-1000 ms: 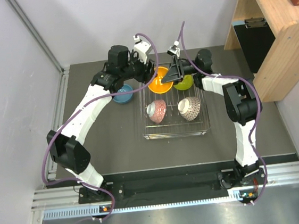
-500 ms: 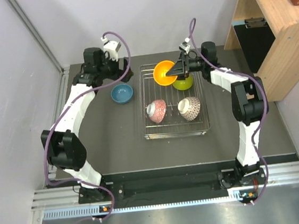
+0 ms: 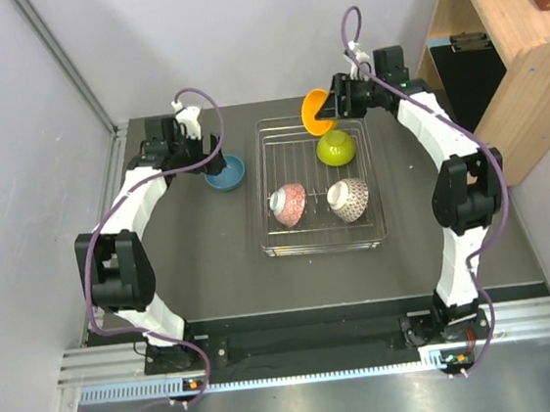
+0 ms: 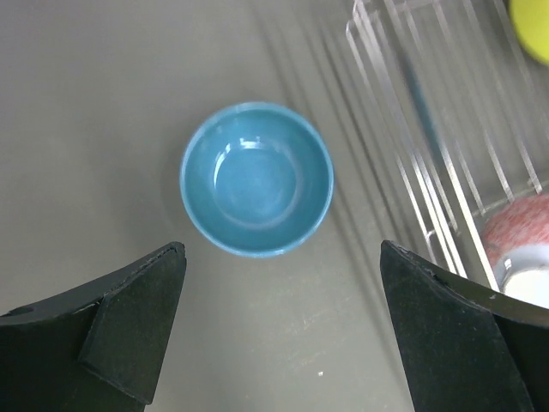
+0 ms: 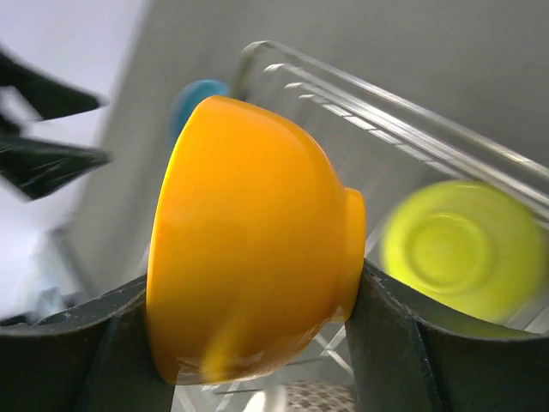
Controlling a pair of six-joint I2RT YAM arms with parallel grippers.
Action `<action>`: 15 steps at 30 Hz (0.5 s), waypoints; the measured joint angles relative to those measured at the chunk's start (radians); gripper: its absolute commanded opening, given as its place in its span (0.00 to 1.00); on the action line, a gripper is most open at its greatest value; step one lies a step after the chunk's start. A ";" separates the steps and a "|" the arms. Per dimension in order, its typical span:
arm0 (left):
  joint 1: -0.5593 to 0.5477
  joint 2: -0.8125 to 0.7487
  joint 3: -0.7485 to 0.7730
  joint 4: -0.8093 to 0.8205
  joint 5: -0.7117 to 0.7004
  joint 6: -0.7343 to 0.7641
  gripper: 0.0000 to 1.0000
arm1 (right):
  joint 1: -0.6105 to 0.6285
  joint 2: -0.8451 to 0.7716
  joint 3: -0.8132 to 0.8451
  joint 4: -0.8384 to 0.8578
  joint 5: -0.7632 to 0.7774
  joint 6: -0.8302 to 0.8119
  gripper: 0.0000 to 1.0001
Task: Load the bowls into the dish rack
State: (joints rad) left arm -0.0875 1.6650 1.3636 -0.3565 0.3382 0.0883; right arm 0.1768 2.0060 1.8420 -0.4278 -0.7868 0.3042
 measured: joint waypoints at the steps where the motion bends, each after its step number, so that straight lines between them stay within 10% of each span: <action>1: 0.001 0.000 -0.014 0.002 -0.001 0.003 0.99 | 0.010 0.000 0.024 -0.044 0.064 -0.041 0.00; 15: 0.118 -0.002 -0.167 0.060 0.031 -0.002 0.99 | 0.338 0.082 0.220 -0.291 0.819 -0.433 0.00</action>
State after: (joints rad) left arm 0.0303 1.6630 1.1961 -0.2966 0.3695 0.0860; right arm 0.5148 2.0884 2.0621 -0.7189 0.0322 -0.1287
